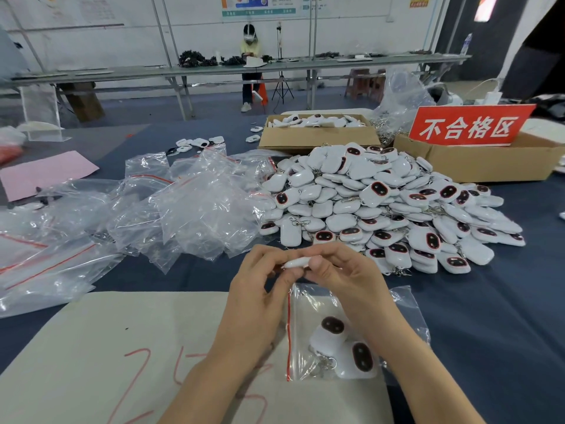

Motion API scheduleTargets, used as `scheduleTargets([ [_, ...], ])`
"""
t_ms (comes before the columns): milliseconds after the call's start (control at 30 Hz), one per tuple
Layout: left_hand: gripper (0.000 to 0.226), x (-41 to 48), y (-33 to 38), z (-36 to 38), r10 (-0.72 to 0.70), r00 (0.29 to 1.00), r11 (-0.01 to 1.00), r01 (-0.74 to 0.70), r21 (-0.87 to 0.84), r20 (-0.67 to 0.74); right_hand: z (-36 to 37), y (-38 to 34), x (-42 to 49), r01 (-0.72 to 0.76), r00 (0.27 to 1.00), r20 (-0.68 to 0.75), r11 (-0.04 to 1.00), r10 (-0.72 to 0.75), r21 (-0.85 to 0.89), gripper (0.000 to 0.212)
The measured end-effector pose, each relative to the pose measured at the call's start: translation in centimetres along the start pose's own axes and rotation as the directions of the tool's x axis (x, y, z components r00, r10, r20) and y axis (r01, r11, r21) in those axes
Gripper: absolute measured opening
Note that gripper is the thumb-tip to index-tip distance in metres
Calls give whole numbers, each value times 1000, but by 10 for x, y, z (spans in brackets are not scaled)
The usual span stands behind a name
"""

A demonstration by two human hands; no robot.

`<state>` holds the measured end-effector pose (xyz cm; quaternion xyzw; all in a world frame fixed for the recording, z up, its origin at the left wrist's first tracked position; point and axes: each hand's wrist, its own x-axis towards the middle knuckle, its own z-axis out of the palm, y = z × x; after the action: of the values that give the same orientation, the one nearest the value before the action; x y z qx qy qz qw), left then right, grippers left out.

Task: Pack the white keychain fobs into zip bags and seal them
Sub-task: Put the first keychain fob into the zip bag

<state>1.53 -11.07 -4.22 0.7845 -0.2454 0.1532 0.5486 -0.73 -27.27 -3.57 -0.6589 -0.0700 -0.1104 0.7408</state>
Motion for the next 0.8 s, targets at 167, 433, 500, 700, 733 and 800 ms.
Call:
scheduleTargets([
  [167, 19, 1, 2, -1, -25, 998, 999, 23, -33, -55, 1, -3, -2, 6, 1000, 6, 997, -7, 78, 17],
  [433, 33, 4, 8, 1, -323, 940, 885, 342, -315, 110, -2, -5, -1, -47, 999, 24, 999, 46, 18, 17],
  [500, 25, 5, 6, -1, -349, 920, 855, 390, -341, 176, -1, -5, -1, -60, 997, 50, 998, 59, 20, 32],
  [700, 14, 4, 2, 1, -351, 925, 829, 380, -410, 146, -2, -4, 1, -99, 991, -89, 994, 102, 40, 30],
  [733, 11, 3, 3, 1, -326, 935, 841, 356, -407, 143, -2, -4, 2, -106, 988, -105, 993, 110, 44, 28],
  [800, 11, 3, 4, 1, -274, 955, 872, 297, -389, 114, -2, -5, 1, -115, 986, -109, 991, 123, 72, 25],
])
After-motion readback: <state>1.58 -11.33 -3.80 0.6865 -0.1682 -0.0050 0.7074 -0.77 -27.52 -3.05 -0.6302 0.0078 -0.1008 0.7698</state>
